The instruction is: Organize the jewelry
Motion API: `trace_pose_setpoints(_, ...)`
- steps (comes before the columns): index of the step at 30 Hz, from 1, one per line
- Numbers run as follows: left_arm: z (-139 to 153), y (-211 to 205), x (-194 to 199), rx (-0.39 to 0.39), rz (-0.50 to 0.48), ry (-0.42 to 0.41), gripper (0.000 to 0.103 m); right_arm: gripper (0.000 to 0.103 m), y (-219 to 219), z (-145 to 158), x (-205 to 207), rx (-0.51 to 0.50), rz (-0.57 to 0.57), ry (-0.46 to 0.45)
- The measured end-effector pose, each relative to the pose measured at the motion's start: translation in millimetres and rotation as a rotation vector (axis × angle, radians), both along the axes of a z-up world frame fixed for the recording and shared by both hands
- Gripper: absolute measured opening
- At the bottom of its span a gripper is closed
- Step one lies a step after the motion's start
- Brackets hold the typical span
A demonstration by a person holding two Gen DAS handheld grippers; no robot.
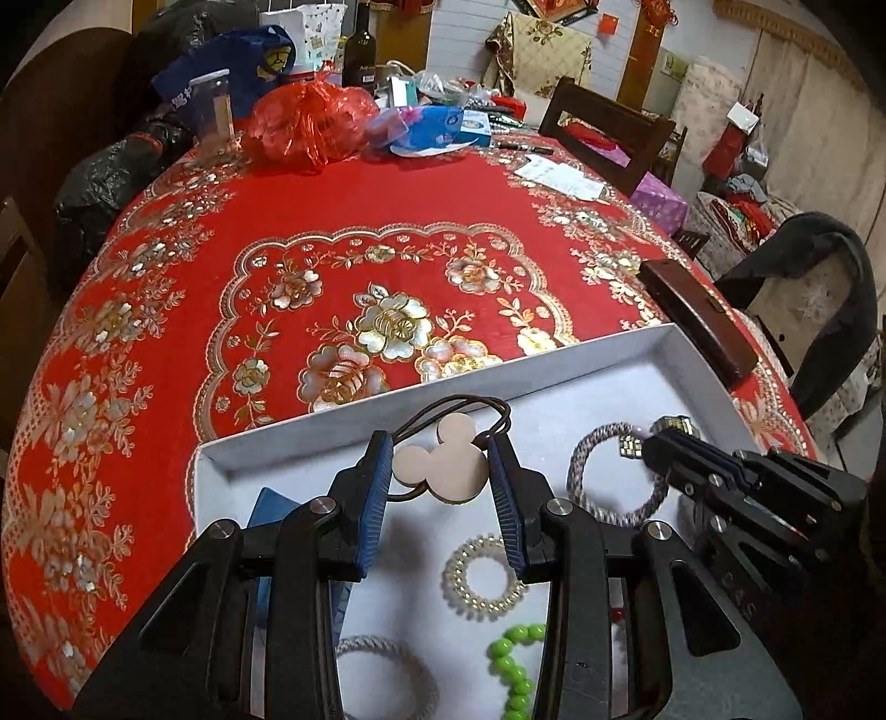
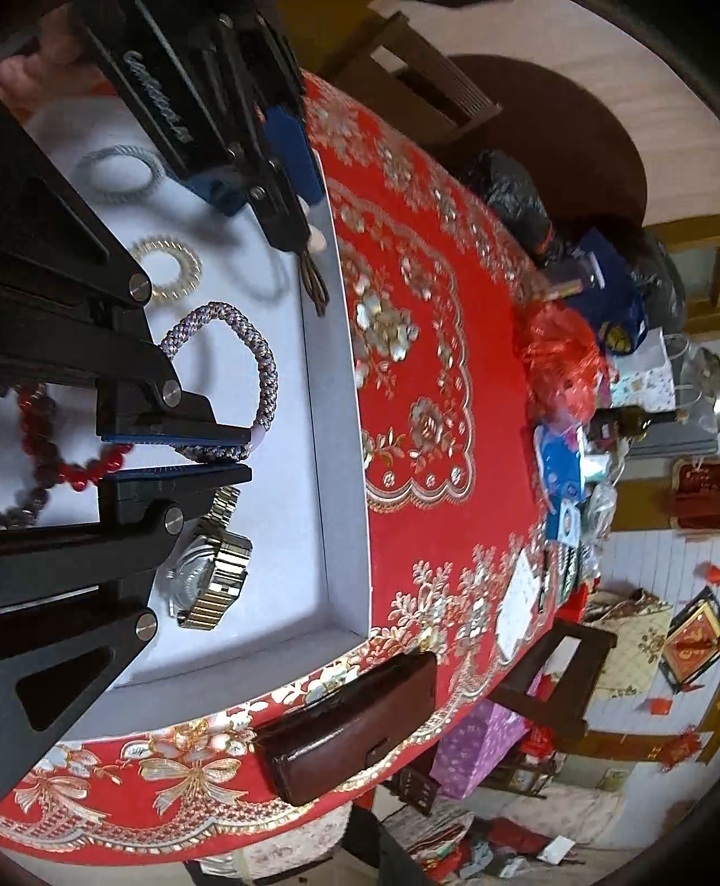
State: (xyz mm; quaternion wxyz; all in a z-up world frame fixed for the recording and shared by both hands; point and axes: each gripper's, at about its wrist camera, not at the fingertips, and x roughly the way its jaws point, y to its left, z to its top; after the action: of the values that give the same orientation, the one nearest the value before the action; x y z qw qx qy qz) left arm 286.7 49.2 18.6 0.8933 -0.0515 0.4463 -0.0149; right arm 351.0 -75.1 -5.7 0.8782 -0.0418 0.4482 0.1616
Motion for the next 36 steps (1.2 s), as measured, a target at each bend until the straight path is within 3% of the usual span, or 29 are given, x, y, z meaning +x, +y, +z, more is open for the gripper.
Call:
trace_pose_setpoints(8,-16,0,4,0.024,-0.001,0.041,0.034,0.007,1,-13,12,0.005,-0.027,0.016)
trace_pose_setpoints(13,-19,3,2,0.017,0.011,0.055,0.036,0.027,-9,-7,8,0.040,-0.049,-0.001)
trace_pose_setpoints(16,-16,3,-1,0.005,0.018,0.053,0.038,0.027,-14,7,4,0.070,-0.042,-0.030)
trace_pose_setpoints(21,-4,3,-12,-0.002,0.054,0.034,0.060,0.027,-28,38,-15,0.091,-0.047,-0.100)
trace_pose_setpoints(22,-1,3,-15,0.001,0.058,0.028,0.063,0.030,-32,43,-21,0.093,-0.052,-0.109)
trace_pose_setpoints(24,8,1,-25,0.021,0.076,0.012,0.080,0.046,-42,50,-36,0.087,-0.068,-0.119)
trace_pose_setpoints(25,13,0,-32,0.030,0.086,0.000,0.083,0.052,-45,53,-42,0.079,-0.069,-0.118)
trace_pose_setpoints(27,21,-3,-42,0.064,0.093,0.011,0.095,0.056,-54,58,-59,0.062,-0.073,-0.102)
trace_pose_setpoints(29,27,-5,-54,0.088,0.095,0.021,0.102,0.074,-63,64,-77,0.078,-0.078,-0.088)
trace_pose_setpoints(32,44,-7,-86,0.096,0.123,-0.028,0.102,0.093,-72,75,-105,0.096,-0.059,-0.093)
trace_pose_setpoints(36,70,-13,-140,0.152,0.157,-0.135,0.102,0.100,-79,79,-151,0.042,-0.027,-0.095)
